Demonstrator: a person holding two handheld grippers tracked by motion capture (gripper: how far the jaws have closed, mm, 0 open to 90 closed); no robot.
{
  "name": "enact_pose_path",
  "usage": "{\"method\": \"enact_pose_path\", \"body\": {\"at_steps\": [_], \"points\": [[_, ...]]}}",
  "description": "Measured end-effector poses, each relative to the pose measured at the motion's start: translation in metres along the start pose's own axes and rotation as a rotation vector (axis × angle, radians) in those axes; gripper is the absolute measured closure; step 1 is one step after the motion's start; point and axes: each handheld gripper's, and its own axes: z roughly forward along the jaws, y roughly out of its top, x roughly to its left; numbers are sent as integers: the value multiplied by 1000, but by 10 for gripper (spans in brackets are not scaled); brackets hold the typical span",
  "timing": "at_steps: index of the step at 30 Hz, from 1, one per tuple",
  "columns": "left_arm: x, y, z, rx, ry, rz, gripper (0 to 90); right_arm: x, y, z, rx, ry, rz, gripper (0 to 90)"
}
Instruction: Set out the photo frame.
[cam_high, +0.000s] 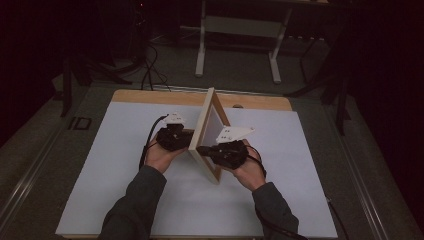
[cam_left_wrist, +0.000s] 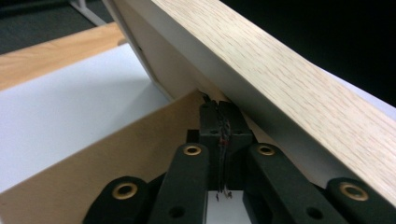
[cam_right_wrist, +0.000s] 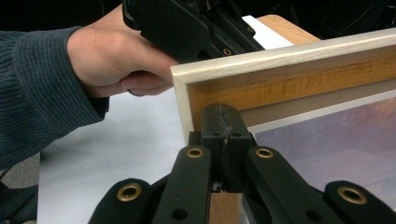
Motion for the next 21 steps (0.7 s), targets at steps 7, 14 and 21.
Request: {"method": "enact_pose_path", "body": {"at_steps": [7, 14, 21], "points": [[2, 1, -11, -21, 67, -8, 808, -4, -6, -2, 21, -37, 15, 850], [7, 3, -20, -33, 140, -34, 650, -11, -13, -10, 33, -73, 38, 746], [11, 6, -29, -59, 137, -96, 515, -18, -21, -18, 43, -96, 57, 664]]}}
